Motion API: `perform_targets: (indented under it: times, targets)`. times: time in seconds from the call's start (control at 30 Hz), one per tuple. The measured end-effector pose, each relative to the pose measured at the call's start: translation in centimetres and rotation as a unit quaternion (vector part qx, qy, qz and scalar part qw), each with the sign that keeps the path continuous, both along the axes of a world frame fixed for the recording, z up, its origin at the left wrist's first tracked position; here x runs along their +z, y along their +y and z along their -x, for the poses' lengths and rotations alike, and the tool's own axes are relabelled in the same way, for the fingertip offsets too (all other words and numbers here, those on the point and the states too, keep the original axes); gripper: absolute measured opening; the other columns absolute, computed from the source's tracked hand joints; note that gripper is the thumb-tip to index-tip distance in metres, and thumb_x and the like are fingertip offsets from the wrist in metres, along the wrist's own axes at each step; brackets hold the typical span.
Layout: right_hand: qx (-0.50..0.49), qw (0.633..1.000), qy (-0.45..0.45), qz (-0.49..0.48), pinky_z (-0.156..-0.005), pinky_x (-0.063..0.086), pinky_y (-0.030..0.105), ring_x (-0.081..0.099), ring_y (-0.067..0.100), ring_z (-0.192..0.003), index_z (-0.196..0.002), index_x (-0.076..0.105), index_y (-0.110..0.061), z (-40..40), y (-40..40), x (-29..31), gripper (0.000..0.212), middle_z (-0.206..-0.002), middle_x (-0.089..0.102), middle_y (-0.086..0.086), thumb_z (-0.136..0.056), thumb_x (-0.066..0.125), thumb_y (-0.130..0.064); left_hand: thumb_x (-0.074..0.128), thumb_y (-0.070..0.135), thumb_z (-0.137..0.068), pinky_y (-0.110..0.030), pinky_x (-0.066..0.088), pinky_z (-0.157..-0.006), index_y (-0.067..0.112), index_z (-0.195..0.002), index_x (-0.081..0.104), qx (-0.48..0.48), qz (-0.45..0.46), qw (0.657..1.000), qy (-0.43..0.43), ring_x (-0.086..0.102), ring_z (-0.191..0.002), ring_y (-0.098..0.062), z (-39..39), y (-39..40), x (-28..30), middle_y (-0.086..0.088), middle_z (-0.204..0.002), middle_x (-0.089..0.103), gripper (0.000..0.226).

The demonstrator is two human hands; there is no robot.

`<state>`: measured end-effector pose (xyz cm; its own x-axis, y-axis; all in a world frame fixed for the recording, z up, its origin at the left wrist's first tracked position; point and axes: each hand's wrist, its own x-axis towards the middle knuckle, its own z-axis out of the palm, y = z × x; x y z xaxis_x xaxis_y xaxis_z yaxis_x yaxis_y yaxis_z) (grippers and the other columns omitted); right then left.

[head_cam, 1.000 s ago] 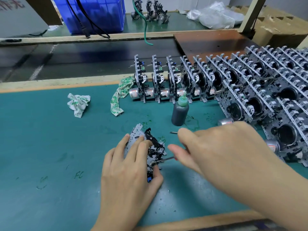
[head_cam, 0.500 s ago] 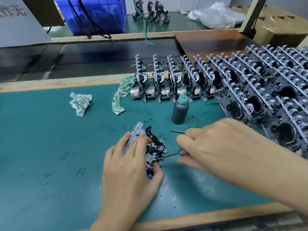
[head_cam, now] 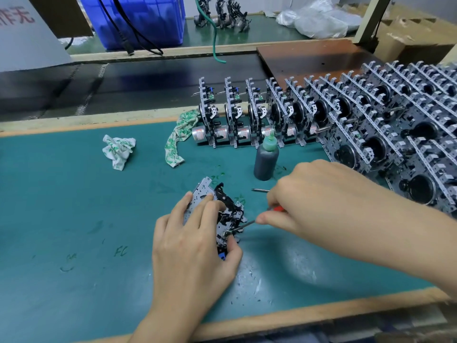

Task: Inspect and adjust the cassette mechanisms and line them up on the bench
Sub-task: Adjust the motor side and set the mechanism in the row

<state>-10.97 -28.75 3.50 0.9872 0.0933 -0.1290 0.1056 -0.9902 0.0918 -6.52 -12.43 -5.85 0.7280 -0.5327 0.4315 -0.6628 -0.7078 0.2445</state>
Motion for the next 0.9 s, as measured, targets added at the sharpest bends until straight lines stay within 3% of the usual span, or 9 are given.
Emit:
perform_targets:
  times: [0.1, 0.17, 0.23, 0.3, 0.43, 0.53, 0.6, 0.67, 0.9]
  targets:
    - [0.075, 0.996, -0.037, 0.037, -0.047, 0.018, 0.025, 0.051, 0.027, -0.071, -0.091, 0.049, -0.025, 0.4, -0.2, 0.1, 0.036, -0.077, 0.053, -0.005, -0.095, 0.032, -0.055, 0.057, 0.032, -0.065, -0.035, 0.033, -0.079, 0.014, -0.095, 0.065, 0.004, 0.003, 1.000, -0.002, 0.061, -0.110, -0.033, 0.0, 0.0, 0.0, 0.002, -0.103, 0.071, 0.036]
    - [0.152, 0.985, -0.059, 0.052, -0.044, 0.021, 0.025, 0.061, 0.023, -0.064, -0.088, 0.051, -0.026, 0.6, -0.1, 0.3, 0.015, -0.076, 0.058, -0.005, -0.095, 0.047, -0.039, 0.053, 0.033, -0.066, -0.035, 0.033, -0.079, 0.013, -0.096, 0.065, 0.003, 0.002, 1.000, -0.004, 0.061, -0.110, -0.033, 0.0, 0.0, 0.0, 0.001, -0.101, 0.071, 0.038]
    - [0.180, 0.979, -0.076, 0.062, -0.040, 0.017, 0.022, 0.053, 0.018, -0.040, -0.071, 0.038, -0.022, 0.6, 0.0, 0.5, 0.032, -0.052, 0.045, -0.004, -0.072, 0.070, -0.024, 0.052, 0.034, -0.067, -0.035, 0.033, -0.079, 0.013, -0.097, 0.065, 0.003, -0.001, 1.000, -0.004, 0.062, -0.109, -0.033, -0.1, 0.0, 0.0, 0.000, -0.100, 0.071, 0.039]
    - [0.204, 0.972, -0.097, 0.061, -0.043, 0.014, 0.018, 0.039, 0.017, -0.030, -0.070, 0.030, -0.019, 0.0, -0.2, 0.5, 0.054, -0.043, 0.032, -0.001, -0.057, 0.082, -0.019, 0.051, 0.034, -0.068, -0.035, 0.033, -0.078, 0.012, -0.097, 0.065, 0.003, -0.002, 1.000, -0.003, 0.062, -0.110, -0.033, -0.1, 0.0, 0.0, 0.000, -0.100, 0.071, 0.039]
    - [0.237, 0.967, -0.092, 0.028, -0.047, 0.012, 0.013, 0.014, 0.016, -0.039, -0.066, 0.030, -0.018, -1.1, 0.5, 0.6, 0.056, -0.041, 0.012, -0.002, -0.052, 0.084, -0.014, 0.050, 0.035, -0.069, -0.035, 0.033, -0.077, 0.010, -0.097, 0.066, 0.001, -0.005, 1.000, -0.005, 0.062, -0.109, -0.034, 0.0, 0.0, -0.1, -0.003, -0.103, 0.072, 0.040]
    - [0.191, 0.980, -0.055, 0.001, -0.046, 0.009, 0.017, 0.009, 0.017, -0.040, -0.065, 0.036, -0.021, -1.4, 1.0, 0.6, 0.038, -0.051, 0.005, -0.007, -0.067, 0.073, -0.015, 0.050, 0.034, -0.069, -0.036, 0.033, -0.077, 0.012, -0.093, 0.066, 0.003, -0.010, 1.000, -0.003, 0.061, -0.111, -0.034, 0.0, 0.0, -0.1, -0.003, -0.107, 0.071, 0.037]
    - [0.146, 0.988, -0.054, -0.004, -0.044, 0.026, 0.024, 0.029, 0.019, -0.047, -0.070, 0.041, -0.023, -1.9, 1.0, 0.1, 0.023, -0.053, 0.026, -0.004, -0.081, 0.061, -0.023, 0.051, 0.033, -0.069, -0.037, 0.033, -0.078, 0.014, -0.091, 0.066, 0.001, -0.010, 1.000, -0.005, 0.060, -0.113, -0.033, 0.2, 0.0, -0.1, -0.003, -0.110, 0.070, 0.033]
    - [0.094, 0.994, -0.046, -0.043, -0.059, 0.045, 0.030, 0.049, 0.025, -0.065, -0.070, 0.045, -0.021, -2.1, 1.1, 0.1, 0.019, -0.062, 0.044, -0.002, -0.083, 0.058, -0.027, 0.054, 0.030, -0.068, -0.037, 0.034, -0.078, 0.014, -0.090, 0.065, -0.008, -0.005, 1.000, -0.015, 0.059, -0.114, -0.032, 0.5, -0.1, -0.3, -0.004, -0.112, 0.068, 0.029]
    - [0.009, 0.994, -0.049, -0.101, -0.062, 0.046, 0.031, 0.053, 0.024, -0.072, -0.071, 0.054, -0.020, -1.6, 1.2, -0.3, 0.015, -0.070, 0.058, -0.002, -0.079, 0.062, -0.029, 0.064, 0.029, -0.059, -0.032, 0.031, -0.073, 0.016, -0.095, 0.063, 0.002, 0.011, 0.999, 0.032, 0.061, -0.102, -0.026, -0.1, -0.1, 0.0, -0.006, -0.114, 0.062, 0.038]
